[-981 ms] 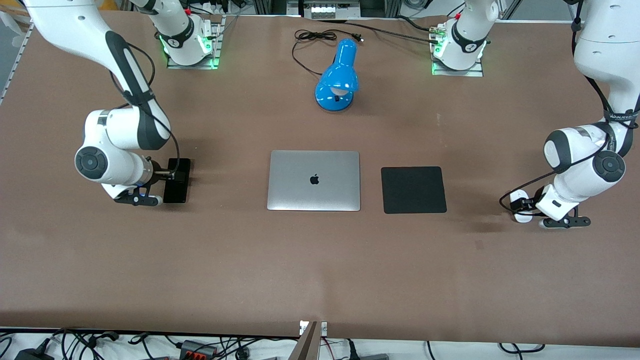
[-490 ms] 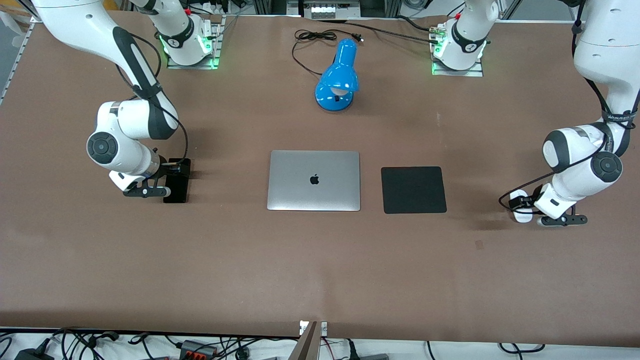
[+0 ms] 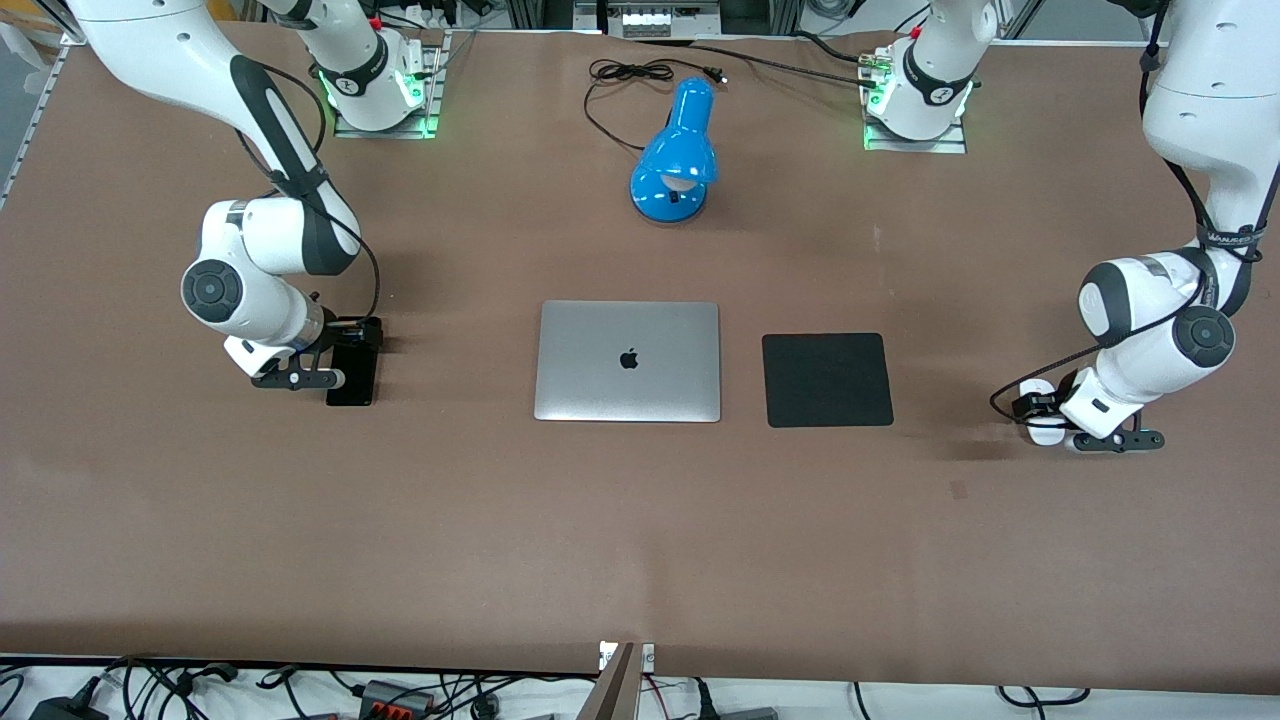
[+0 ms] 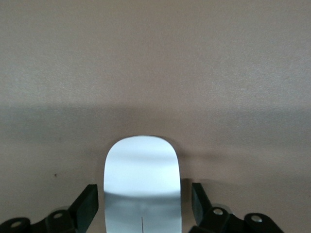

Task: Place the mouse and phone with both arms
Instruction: 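Grasp the phone with the right gripper while the left gripper grasps the mouse, then carry the phone beside the laptop while the left gripper carries mouse onto pad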

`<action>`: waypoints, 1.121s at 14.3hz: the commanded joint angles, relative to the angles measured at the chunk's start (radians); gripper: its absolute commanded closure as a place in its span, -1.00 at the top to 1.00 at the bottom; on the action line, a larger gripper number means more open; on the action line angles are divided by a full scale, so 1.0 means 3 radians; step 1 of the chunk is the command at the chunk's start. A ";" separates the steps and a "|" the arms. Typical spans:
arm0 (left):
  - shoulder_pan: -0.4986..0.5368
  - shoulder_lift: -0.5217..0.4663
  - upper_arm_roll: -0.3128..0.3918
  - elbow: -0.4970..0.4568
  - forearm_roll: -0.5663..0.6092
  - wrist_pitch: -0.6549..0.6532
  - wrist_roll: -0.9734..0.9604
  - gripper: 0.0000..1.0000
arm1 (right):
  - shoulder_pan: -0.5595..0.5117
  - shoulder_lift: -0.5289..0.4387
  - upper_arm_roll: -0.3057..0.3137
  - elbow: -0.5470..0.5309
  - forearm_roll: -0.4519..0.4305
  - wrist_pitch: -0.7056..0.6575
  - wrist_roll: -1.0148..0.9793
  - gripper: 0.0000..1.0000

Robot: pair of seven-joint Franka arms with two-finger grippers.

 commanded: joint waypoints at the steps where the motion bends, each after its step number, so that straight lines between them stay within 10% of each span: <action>1: 0.0064 0.0003 -0.0057 -0.0014 0.0046 0.0018 0.0056 -0.33 | -0.0024 0.0018 -0.0002 -0.0077 0.0033 0.0126 -0.0029 1.00; 7: 0.0028 -0.0252 -0.0158 0.0286 0.0051 -0.0644 0.0026 -0.40 | -0.0024 0.0074 -0.0002 -0.0077 0.0038 0.0197 -0.0024 1.00; 13: 0.0023 -0.0319 -0.0802 0.0993 0.0046 -0.2108 -0.0371 -0.38 | -0.0024 0.0115 -0.0002 -0.0072 0.0038 0.0254 -0.0024 1.00; 16: -0.0119 -0.0279 -0.1115 0.0947 0.0066 -0.2084 -0.0984 -0.38 | -0.0014 0.0115 -0.0002 -0.0052 0.0033 0.0249 -0.0019 -0.02</action>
